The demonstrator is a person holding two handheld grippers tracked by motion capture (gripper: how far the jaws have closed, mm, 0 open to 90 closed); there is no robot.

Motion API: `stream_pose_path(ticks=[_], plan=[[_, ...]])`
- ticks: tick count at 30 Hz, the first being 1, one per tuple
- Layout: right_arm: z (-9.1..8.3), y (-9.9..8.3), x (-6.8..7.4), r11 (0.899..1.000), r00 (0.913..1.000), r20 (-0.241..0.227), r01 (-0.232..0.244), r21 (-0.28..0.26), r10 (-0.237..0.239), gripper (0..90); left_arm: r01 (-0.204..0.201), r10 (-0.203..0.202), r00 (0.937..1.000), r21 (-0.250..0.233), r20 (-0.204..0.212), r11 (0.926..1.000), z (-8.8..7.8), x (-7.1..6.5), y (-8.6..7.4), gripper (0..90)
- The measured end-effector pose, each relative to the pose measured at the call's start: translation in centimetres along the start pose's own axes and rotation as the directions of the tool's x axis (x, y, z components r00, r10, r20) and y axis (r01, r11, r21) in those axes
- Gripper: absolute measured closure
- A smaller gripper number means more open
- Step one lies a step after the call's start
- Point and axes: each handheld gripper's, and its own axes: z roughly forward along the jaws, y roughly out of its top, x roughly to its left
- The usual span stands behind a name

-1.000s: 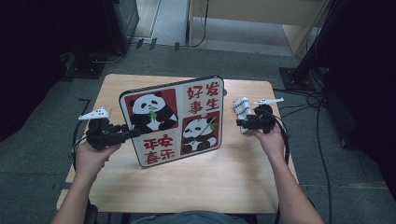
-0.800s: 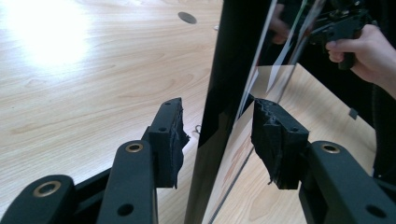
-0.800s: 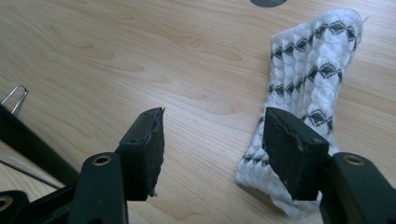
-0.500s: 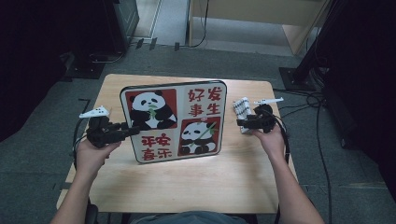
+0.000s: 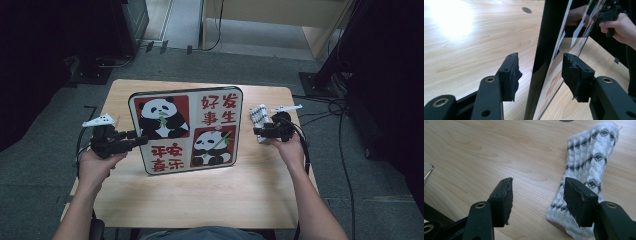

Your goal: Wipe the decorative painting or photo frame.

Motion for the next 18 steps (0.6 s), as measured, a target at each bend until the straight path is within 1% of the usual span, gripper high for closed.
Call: stream_pose_path(ticks=[5, 7, 8, 10, 11, 13, 14, 18], plan=[[-0.2, 0.0, 0.1, 1.000, 1.0000, 0.007, 0.006, -0.013, -0.006, 41.9, -0.007, 0.007, 0.9998, 0.001, -0.019, 1.0000, -0.7, 0.0, -0.2, 45.6], [-0.3, 0.0, 0.1, 1.000, 1.0000, 0.006, 0.004, -0.016, -0.004, 41.8, -0.013, 0.013, 0.9996, -0.001, -0.024, 0.9999, -1.0, 0.0, -0.3, 44.6], [-0.3, 0.0, 0.1, 1.000, 1.0000, 0.006, 0.003, -0.015, -0.003, 41.9, -0.023, 0.022, 0.9993, -0.001, -0.030, 0.9997, -1.1, 0.0, -0.4, 43.8], [-0.3, 0.0, 0.1, 1.000, 1.0000, 0.005, 0.000, -0.016, 0.000, 41.9, -0.025, 0.025, 0.9995, 0.000, -0.016, 0.9997, -1.4, 0.1, -0.5, 41.2], [-0.3, 0.0, 0.0, 1.000, 1.0000, 0.004, 0.004, -0.021, -0.004, 41.8, -0.022, 0.022, 0.9995, 0.005, -0.022, 0.9997, -1.5, 0.1, -0.6, 39.4], [-0.3, 0.0, 0.0, 1.000, 1.0000, 0.000, 0.005, -0.024, -0.005, 41.8, -0.031, 0.031, 0.9988, -0.007, -0.036, 0.9995, -1.8, 0.1, -0.7, 38.8], [-0.4, 0.1, 0.0, 1.000, 1.0000, -0.001, 0.000, -0.025, 0.000, 41.8, -0.029, 0.029, 0.9989, -0.008, -0.037, 0.9995, -2.0, 0.1, -0.7, 38.1], [-0.4, 0.1, 0.0, 1.000, 1.0000, -0.001, -0.001, -0.029, 0.001, 41.8, -0.030, 0.030, 0.9973, 0.005, -0.067, 0.9995, -2.4, 0.4, -1.1, 36.9]])
